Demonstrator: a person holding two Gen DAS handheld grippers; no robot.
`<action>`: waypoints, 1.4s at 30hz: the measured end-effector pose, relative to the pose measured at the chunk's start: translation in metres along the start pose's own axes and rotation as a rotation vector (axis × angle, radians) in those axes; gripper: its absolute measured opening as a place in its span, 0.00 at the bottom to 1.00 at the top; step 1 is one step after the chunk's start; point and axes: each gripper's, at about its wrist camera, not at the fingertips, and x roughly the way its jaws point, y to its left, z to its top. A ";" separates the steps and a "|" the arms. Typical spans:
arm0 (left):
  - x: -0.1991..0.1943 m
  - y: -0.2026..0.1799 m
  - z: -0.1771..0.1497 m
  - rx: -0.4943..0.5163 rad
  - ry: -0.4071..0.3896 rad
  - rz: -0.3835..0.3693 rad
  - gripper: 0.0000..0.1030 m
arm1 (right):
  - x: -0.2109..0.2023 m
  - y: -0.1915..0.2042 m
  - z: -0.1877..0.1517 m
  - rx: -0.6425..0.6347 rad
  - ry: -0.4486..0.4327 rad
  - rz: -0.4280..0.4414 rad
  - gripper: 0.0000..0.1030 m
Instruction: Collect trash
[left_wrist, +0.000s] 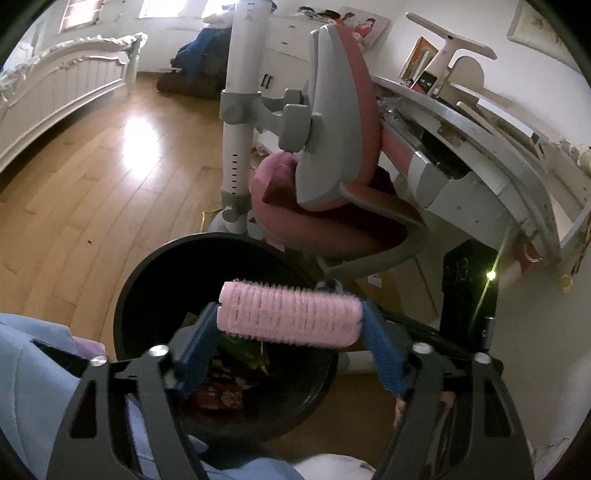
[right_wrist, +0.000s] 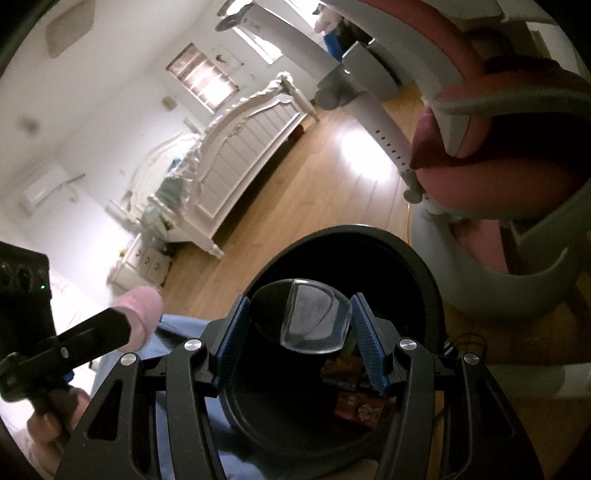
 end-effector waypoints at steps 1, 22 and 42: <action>0.000 0.000 0.001 0.000 -0.004 0.005 0.90 | 0.000 0.001 -0.001 0.001 0.004 -0.002 0.62; -0.179 0.009 -0.096 -0.011 -0.215 0.301 0.95 | -0.054 0.142 -0.053 -0.196 0.066 0.165 0.82; -0.356 0.104 -0.280 -0.373 -0.514 0.813 0.95 | -0.038 0.373 -0.215 -0.687 0.152 0.295 0.87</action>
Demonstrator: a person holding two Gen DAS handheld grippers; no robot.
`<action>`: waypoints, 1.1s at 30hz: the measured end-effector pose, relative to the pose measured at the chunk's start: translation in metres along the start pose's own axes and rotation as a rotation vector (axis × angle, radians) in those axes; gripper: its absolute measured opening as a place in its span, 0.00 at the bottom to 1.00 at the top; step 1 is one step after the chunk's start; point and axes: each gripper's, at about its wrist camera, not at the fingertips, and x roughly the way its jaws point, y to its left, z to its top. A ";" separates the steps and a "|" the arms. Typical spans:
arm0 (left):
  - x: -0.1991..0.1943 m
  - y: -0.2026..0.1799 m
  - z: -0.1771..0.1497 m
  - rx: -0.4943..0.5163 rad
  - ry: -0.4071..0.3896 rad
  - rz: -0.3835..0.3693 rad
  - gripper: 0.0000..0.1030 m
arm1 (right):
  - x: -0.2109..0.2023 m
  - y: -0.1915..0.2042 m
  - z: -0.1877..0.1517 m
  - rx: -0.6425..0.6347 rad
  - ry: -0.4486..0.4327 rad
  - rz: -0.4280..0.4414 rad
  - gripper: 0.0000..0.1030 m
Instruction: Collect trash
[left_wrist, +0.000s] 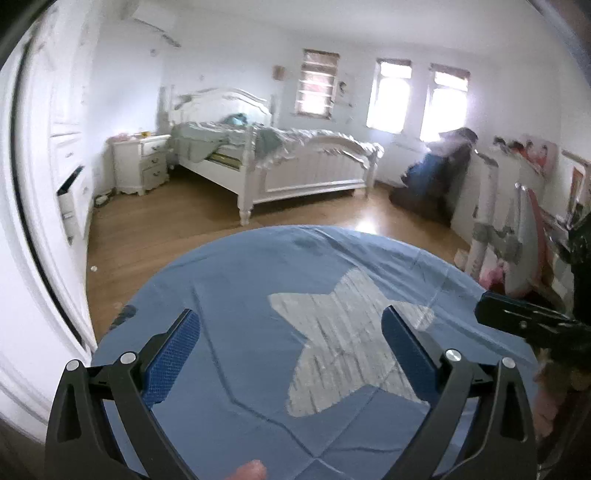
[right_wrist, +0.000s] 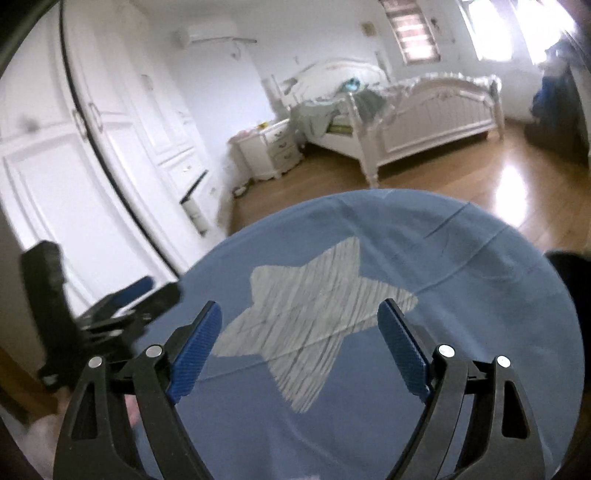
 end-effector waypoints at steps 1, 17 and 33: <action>-0.001 0.005 0.000 -0.015 -0.004 0.016 0.95 | 0.001 -0.001 0.002 -0.019 -0.029 -0.039 0.95; -0.021 0.009 -0.005 -0.028 -0.084 0.110 0.95 | -0.002 -0.026 -0.005 -0.110 -0.216 -0.237 0.95; -0.028 0.012 -0.006 -0.042 -0.101 0.116 0.95 | -0.008 -0.015 -0.012 -0.146 -0.271 -0.255 0.95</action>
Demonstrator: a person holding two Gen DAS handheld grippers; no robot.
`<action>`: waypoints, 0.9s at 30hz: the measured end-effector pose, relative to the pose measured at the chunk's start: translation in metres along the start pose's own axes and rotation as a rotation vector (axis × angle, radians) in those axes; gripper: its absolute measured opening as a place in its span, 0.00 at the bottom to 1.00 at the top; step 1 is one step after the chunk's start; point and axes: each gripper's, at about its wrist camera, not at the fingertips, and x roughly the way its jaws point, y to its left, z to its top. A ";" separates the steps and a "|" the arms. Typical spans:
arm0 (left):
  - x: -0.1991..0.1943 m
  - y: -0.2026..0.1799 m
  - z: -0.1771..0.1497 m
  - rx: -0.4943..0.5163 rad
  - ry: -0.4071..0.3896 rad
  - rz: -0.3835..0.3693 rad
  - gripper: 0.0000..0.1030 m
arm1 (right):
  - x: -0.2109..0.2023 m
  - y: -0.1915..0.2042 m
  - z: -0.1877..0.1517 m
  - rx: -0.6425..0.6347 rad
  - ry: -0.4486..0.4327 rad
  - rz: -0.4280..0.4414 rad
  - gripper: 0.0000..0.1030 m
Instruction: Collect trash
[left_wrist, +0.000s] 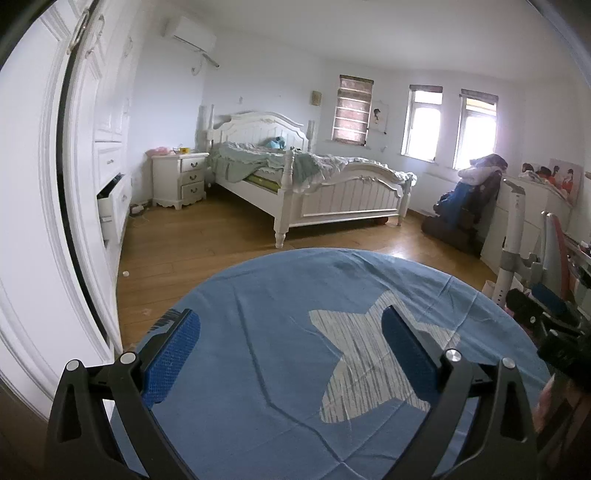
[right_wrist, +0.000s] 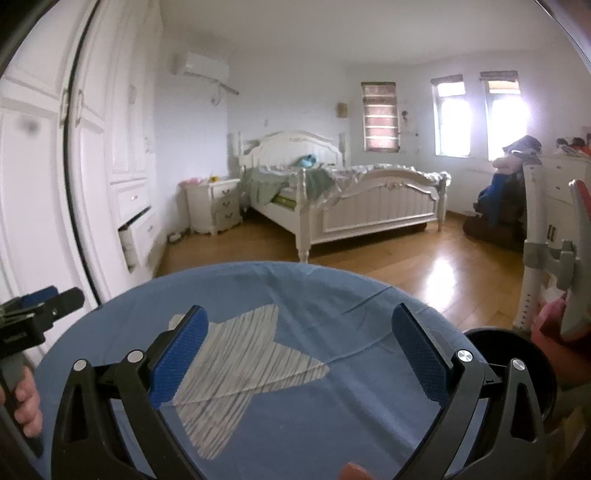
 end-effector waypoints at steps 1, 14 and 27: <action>0.000 0.000 0.001 0.002 0.000 0.003 0.95 | -0.001 0.000 0.000 0.001 -0.005 -0.003 0.95; 0.001 0.000 -0.001 -0.016 0.019 0.029 0.95 | -0.007 -0.001 -0.001 0.018 -0.023 -0.013 0.95; -0.002 0.003 0.002 0.011 -0.016 -0.003 0.95 | -0.008 -0.002 -0.001 0.024 -0.028 -0.013 0.95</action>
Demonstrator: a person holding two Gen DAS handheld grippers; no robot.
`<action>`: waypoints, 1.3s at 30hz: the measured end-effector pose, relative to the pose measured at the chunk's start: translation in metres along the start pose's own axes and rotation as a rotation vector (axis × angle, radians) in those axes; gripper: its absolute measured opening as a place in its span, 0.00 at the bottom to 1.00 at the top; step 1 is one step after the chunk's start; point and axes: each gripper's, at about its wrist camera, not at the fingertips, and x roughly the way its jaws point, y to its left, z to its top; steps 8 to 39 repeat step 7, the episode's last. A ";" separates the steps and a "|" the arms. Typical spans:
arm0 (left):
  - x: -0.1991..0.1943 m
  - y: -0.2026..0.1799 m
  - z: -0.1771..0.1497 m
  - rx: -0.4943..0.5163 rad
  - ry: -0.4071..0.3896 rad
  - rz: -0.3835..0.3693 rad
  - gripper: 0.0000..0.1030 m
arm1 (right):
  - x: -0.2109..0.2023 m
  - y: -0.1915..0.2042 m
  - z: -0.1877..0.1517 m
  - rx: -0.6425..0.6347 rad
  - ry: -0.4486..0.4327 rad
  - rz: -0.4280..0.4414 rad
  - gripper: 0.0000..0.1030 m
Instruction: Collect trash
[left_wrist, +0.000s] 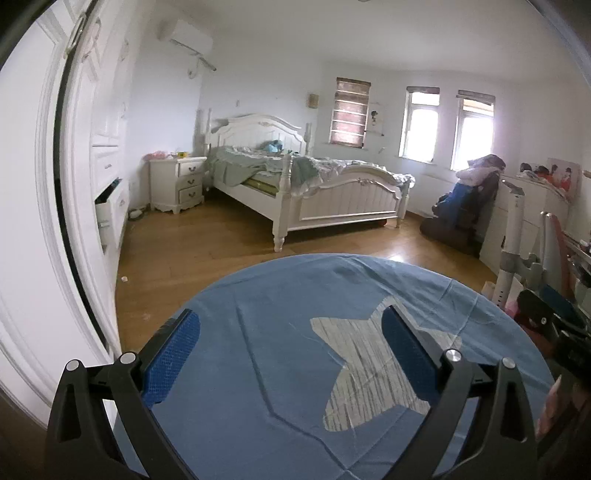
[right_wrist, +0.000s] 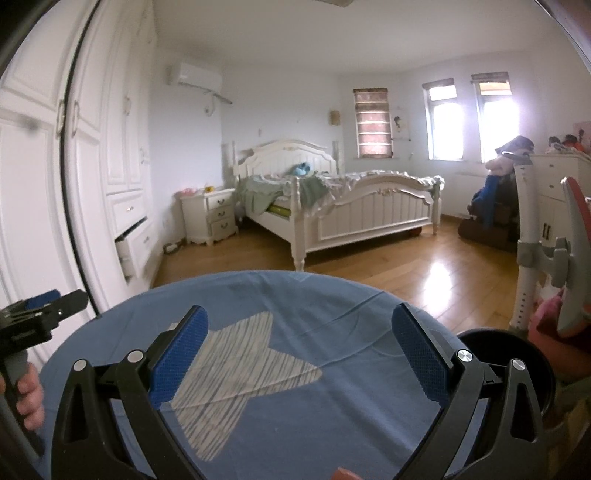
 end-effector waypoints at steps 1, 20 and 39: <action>0.000 0.000 0.000 0.001 0.002 0.006 0.95 | 0.000 0.000 0.000 0.002 0.000 0.000 0.95; 0.004 0.000 0.001 0.007 0.012 0.003 0.95 | 0.000 -0.001 0.000 -0.001 0.002 0.000 0.95; 0.004 0.000 0.001 0.007 0.012 0.003 0.95 | 0.000 -0.001 0.000 -0.001 0.002 0.000 0.95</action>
